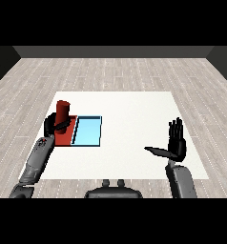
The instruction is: Pick the red can and put it in the red box
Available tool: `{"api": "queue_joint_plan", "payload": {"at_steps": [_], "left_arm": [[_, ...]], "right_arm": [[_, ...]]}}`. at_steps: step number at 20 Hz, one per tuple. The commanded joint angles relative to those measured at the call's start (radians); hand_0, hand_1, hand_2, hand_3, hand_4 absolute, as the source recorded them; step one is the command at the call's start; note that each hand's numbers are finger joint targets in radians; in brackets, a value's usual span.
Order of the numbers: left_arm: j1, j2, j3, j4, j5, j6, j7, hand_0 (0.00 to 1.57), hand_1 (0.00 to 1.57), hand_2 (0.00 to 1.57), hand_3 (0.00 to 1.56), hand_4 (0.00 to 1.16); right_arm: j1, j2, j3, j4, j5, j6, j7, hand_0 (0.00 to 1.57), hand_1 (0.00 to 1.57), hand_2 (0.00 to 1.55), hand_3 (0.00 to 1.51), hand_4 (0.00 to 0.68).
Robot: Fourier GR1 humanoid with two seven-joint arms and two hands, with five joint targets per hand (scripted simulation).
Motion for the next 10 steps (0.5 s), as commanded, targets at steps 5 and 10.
{"api": "queue_joint_plan", "payload": {"at_steps": [5, 10], "left_arm": [[-0.145, 0.073, 0.088, 0.465, -0.069, -0.049, -0.094, 1.57, 1.57, 1.54, 1.43, 1.02], [-0.238, -0.012, 0.062, 0.72, -0.139, -0.004, -0.138, 1.52, 1.52, 1.45, 1.37, 0.99]], "right_arm": [[-0.055, 0.024, 0.028, 0.088, 0.047, 0.005, -0.024, 0.0, 0.0, 0.0, 0.0, 0.0], [-0.078, 0.021, 0.024, 0.195, 0.089, 0.022, -0.114, 0.0, 0.0, 0.0, 0.0, 0.0]]}}
